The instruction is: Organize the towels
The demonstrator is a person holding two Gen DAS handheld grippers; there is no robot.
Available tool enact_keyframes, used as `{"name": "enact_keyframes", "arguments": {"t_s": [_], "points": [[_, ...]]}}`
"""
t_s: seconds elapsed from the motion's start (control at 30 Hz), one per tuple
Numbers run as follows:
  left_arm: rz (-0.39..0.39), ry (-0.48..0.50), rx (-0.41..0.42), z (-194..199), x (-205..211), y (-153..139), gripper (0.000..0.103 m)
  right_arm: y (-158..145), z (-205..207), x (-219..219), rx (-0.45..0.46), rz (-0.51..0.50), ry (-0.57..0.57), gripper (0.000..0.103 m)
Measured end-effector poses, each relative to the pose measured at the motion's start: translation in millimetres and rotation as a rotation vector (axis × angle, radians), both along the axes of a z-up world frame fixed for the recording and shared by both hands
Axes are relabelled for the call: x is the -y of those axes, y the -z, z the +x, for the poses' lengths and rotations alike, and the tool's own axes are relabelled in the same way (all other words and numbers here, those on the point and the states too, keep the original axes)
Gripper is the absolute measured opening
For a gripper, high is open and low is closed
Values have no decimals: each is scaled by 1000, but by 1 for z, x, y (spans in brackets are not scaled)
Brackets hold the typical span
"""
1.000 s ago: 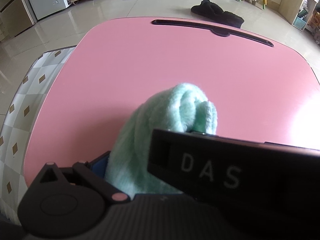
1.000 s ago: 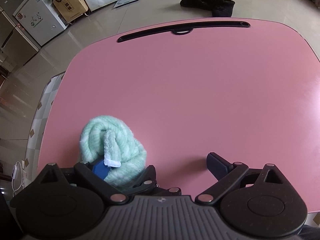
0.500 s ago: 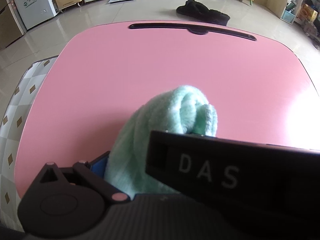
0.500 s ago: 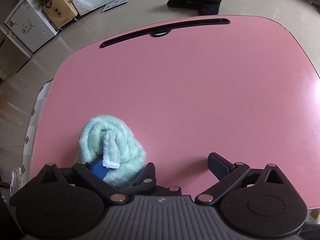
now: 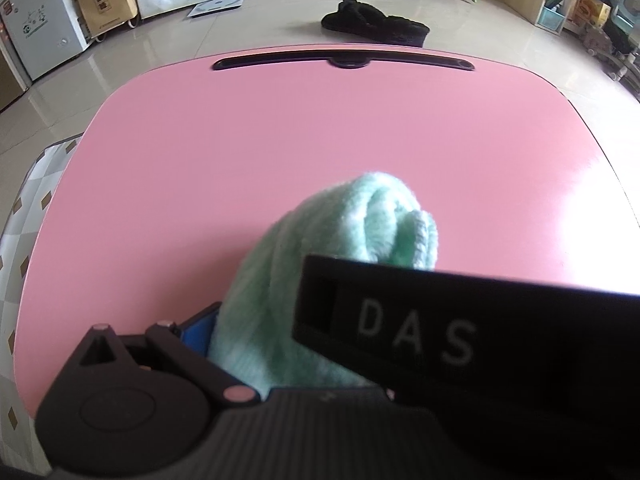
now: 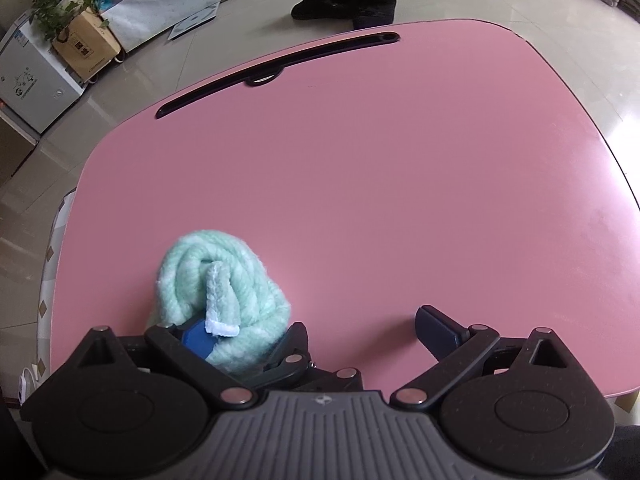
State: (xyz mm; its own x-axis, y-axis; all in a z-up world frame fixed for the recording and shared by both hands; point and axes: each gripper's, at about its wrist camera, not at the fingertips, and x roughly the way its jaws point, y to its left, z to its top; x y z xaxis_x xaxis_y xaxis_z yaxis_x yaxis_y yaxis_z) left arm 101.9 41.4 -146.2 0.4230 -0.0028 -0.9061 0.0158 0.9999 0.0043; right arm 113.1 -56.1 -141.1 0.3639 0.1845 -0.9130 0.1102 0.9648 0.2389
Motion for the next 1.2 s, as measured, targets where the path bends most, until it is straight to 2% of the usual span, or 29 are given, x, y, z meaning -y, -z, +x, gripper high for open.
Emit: {"name": "enact_keyframes", "arguments": {"t_s": [0.6, 0.87, 1.2], "points": [[0, 107, -1, -2, 34, -1, 103, 0, -9, 32, -12, -5, 136, 99], [-1, 183, 1, -9, 59, -1, 103, -1, -23, 55, 1, -8, 161, 99], [-3, 223, 13, -13, 87, 0, 103, -1, -33, 85, -3, -11, 232, 99]]}}
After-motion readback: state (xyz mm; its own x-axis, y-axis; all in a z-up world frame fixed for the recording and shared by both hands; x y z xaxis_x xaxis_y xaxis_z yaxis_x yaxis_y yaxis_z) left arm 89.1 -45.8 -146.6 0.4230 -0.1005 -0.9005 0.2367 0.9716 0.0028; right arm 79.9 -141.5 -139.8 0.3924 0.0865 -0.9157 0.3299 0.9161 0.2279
